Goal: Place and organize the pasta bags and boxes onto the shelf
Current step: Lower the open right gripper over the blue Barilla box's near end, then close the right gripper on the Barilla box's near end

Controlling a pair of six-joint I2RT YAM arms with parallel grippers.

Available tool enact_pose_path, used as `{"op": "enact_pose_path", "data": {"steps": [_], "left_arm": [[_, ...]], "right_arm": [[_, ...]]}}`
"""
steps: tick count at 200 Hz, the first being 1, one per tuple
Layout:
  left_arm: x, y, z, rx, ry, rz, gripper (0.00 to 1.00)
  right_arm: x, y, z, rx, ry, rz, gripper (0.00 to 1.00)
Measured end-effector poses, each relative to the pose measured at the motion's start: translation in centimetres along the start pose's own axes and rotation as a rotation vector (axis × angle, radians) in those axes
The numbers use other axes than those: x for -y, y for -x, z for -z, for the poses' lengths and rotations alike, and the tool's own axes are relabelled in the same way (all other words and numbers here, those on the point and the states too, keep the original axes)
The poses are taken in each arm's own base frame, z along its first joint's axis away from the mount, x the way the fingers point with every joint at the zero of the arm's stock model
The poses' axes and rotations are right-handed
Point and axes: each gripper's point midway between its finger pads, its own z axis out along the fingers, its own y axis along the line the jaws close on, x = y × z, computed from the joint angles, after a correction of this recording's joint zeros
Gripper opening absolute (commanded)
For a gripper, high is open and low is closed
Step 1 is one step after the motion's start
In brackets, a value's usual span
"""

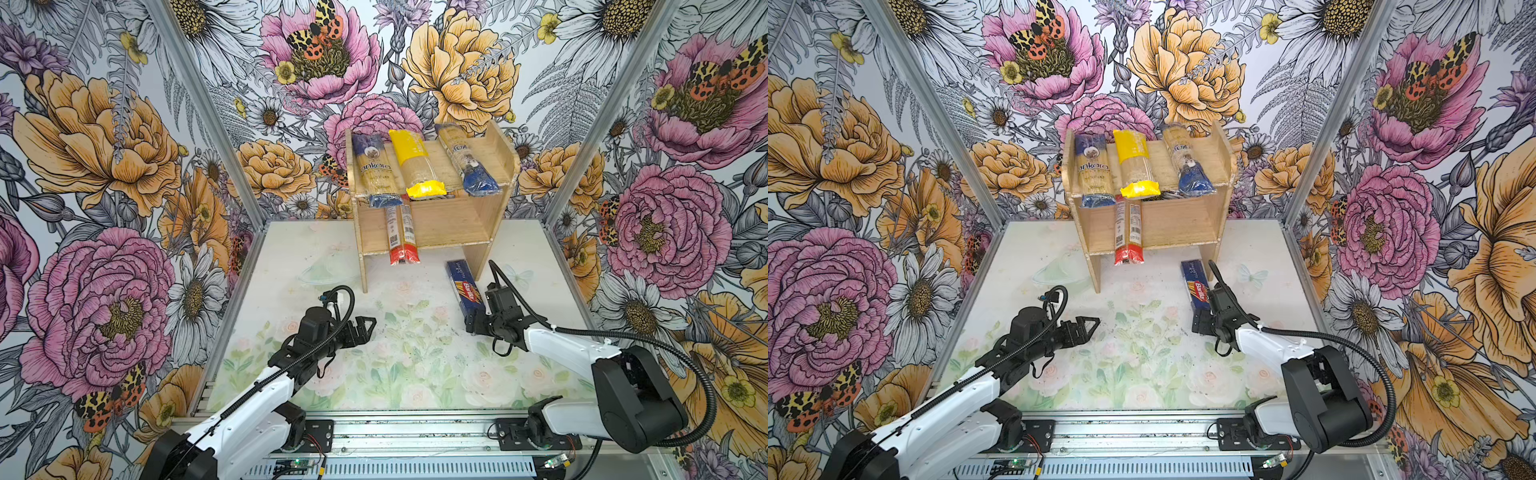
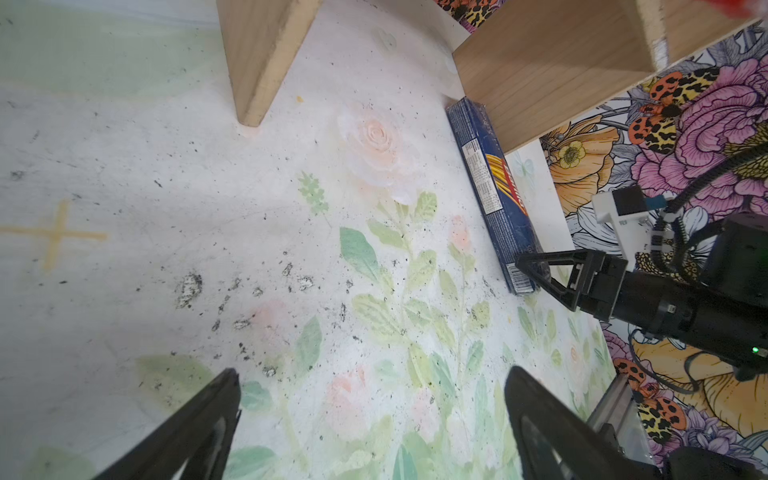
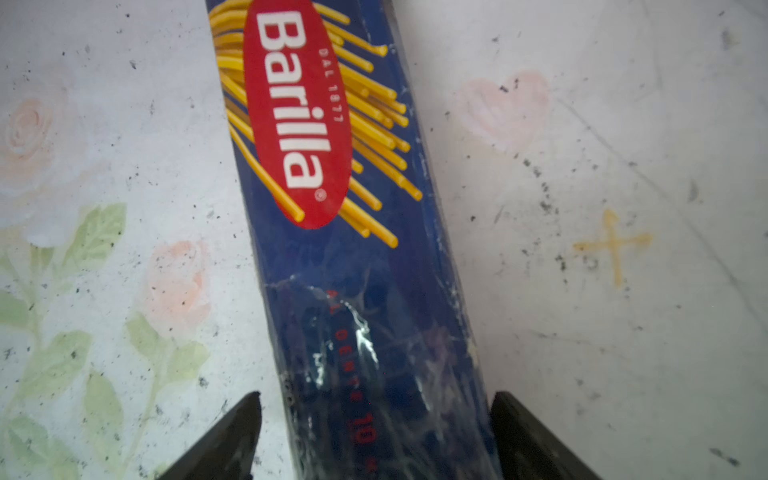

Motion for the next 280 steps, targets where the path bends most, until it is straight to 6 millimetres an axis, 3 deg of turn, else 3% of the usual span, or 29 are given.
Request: {"op": "enact_pose_path", "data": {"steps": [116,280], "left_arm": [[0.2,0.1,0.1,0.005,-0.006,-0.003,0.99],[0.4,0.1,0.1,0.007,-0.012,-0.006,0.99]], "right_arm": [[-1.8,1.7,1.2,0.109,0.029,0.05,0.88],[-2.2,1.0,-1.4,0.121,-0.056,0.15,0.85]]}}
